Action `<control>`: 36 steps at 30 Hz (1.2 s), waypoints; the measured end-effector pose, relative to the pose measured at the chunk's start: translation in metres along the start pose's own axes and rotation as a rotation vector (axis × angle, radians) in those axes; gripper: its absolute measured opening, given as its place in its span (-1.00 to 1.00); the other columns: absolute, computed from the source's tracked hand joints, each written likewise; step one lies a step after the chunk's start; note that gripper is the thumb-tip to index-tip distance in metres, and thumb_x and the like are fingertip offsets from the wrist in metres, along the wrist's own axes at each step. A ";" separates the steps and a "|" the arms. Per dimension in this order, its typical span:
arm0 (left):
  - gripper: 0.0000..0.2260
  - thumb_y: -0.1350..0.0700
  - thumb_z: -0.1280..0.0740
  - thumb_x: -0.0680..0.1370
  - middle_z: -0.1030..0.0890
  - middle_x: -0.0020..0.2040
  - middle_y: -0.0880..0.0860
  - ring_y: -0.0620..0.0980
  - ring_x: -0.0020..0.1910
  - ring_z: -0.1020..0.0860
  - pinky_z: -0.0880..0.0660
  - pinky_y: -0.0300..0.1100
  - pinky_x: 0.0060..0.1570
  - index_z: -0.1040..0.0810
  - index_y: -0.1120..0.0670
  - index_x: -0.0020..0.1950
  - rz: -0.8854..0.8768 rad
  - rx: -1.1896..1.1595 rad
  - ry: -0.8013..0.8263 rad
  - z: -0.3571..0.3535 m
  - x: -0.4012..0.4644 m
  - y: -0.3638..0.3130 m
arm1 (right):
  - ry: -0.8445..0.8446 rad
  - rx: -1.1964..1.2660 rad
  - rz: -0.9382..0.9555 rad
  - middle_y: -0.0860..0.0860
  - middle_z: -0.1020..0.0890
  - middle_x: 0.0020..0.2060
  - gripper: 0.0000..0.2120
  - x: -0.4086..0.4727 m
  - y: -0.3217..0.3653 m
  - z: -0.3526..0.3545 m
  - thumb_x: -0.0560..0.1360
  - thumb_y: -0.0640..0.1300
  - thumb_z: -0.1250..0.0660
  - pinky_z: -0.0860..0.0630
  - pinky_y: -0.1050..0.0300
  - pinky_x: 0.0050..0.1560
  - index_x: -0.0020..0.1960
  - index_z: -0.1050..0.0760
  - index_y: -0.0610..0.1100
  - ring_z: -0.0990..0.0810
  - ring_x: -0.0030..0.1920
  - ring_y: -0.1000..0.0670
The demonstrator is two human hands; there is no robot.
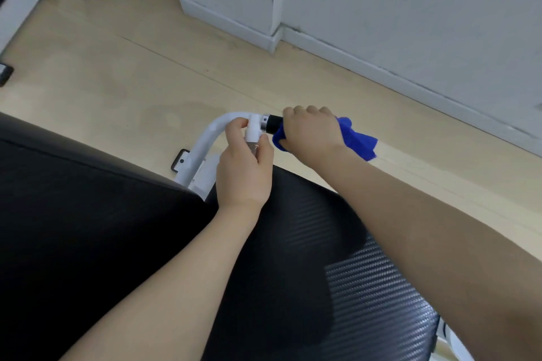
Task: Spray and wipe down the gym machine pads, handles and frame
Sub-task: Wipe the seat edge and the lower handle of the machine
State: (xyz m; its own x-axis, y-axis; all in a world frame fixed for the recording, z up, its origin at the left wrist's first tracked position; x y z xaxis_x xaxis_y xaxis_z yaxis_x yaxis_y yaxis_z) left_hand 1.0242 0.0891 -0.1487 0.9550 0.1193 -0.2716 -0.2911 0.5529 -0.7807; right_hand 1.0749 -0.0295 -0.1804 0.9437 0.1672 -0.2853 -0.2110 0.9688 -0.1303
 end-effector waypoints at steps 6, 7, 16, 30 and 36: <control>-0.72 0.05 -0.15 0.58 -0.56 -0.25 0.10 0.12 -0.29 -0.55 -0.47 0.02 -0.31 -0.27 0.05 0.29 -0.006 0.024 -0.008 0.002 0.001 -0.002 | 0.060 0.155 0.014 -0.03 -0.48 -0.18 -0.75 0.007 0.004 0.005 0.49 -0.07 -0.24 -0.24 0.09 -0.21 0.09 -0.31 -0.17 -0.38 -0.23 -0.10; -0.71 0.06 -0.15 0.58 -0.56 -0.25 0.09 0.12 -0.29 -0.56 -0.47 0.03 -0.31 -0.27 0.05 0.29 -0.004 0.027 -0.012 0.002 0.001 -0.002 | 0.076 0.188 -0.041 -0.01 -0.43 -0.24 -0.75 -0.002 -0.011 0.003 0.47 -0.06 -0.28 -0.24 0.09 -0.21 0.03 -0.30 -0.15 -0.39 -0.24 -0.10; -0.72 0.09 -0.18 0.57 -0.48 -0.33 0.01 0.00 -0.40 -0.43 -0.31 -0.11 -0.45 -0.31 0.09 0.27 -0.037 0.068 -0.044 0.002 -0.001 -0.003 | 0.043 0.051 -0.064 -0.07 -0.54 -0.13 -0.91 -0.015 -0.023 -0.004 0.51 -0.15 -0.24 -0.21 0.09 -0.10 -0.05 -0.35 -0.15 -0.43 -0.10 -0.12; -0.70 0.09 -0.18 0.56 -0.58 -0.22 0.14 0.16 -0.28 -0.55 -0.48 0.07 -0.30 -0.28 0.07 0.27 -0.021 0.082 -0.067 0.004 -0.005 -0.006 | 0.218 0.184 -0.237 0.02 -0.41 -0.42 -0.45 -0.041 -0.072 -0.015 0.40 0.40 -0.17 -0.23 0.13 -0.40 -0.29 -0.25 -0.11 -0.38 -0.43 0.00; -0.68 0.10 -0.20 0.57 -0.52 -0.25 0.06 0.10 -0.31 -0.49 -0.32 -0.11 -0.40 -0.27 0.08 0.30 -0.011 0.077 -0.069 0.003 -0.003 -0.003 | 0.167 0.213 0.010 0.01 -0.42 -0.26 -0.76 0.014 0.008 -0.002 0.47 0.00 -0.28 -0.29 0.09 -0.24 -0.03 -0.33 -0.15 -0.41 -0.24 -0.07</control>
State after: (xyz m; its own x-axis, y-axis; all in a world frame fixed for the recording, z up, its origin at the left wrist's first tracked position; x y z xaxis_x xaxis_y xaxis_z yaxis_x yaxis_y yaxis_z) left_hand 1.0223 0.0898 -0.1435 0.9607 0.1676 -0.2215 -0.2774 0.6160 -0.7373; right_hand 1.0863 -0.0198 -0.1872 0.8828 0.1616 -0.4410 -0.1453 0.9869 0.0709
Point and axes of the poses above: each hand's wrist, its own x-axis towards the middle knuckle, its own z-axis out of the back of the hand, y = z × x, the point moved 10 cm from there along x, towards the middle knuckle
